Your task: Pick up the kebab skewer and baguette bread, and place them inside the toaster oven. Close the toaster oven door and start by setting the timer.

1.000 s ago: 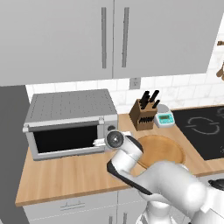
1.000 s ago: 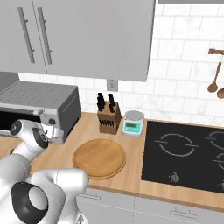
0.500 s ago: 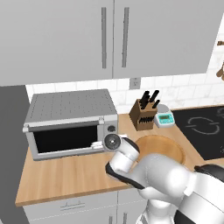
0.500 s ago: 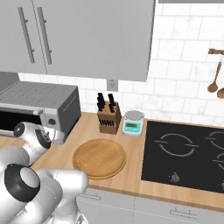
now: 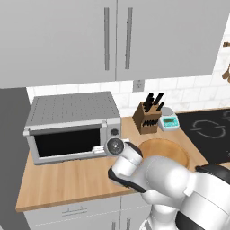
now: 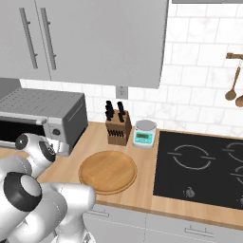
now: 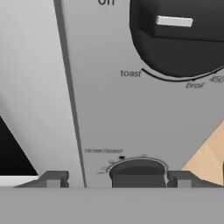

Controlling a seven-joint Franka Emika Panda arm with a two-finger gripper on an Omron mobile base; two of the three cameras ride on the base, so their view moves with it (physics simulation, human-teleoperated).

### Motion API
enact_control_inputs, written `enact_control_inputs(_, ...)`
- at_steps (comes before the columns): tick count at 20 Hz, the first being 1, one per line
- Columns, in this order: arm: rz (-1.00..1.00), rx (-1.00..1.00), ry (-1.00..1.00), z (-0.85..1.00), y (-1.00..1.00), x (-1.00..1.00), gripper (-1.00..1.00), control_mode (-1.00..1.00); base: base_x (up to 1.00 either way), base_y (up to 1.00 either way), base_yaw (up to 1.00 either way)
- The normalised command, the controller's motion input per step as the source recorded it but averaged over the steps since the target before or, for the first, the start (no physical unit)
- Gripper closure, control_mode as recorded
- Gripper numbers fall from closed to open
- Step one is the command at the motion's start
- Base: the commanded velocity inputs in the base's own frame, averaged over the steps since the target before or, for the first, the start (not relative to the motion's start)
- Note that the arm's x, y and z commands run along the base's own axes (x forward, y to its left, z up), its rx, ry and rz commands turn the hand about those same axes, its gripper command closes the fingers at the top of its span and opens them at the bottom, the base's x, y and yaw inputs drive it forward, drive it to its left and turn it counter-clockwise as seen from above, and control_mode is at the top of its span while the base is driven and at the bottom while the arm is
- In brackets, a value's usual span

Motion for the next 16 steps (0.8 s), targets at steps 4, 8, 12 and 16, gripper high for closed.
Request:
enact_control_inputs(4,0.0,0.02,0.0,-0.1,-0.03,0.01,-1.0,-1.0,0.0,0.0,0.0)
enact_control_inputs(8,0.0,0.0,0.0,-0.01,0.0,0.0,-1.0,-1.0,0.0,0.0,0.0)
enact_control_inputs(12,0.0,0.0,0.0,0.0,0.0,0.0,-1.0,-1.0,0.0,0.0,0.0)
enact_control_inputs(16,0.0,0.0,0.0,0.0,0.0,0.0,-1.0,-1.0,0.0,0.0,0.0)
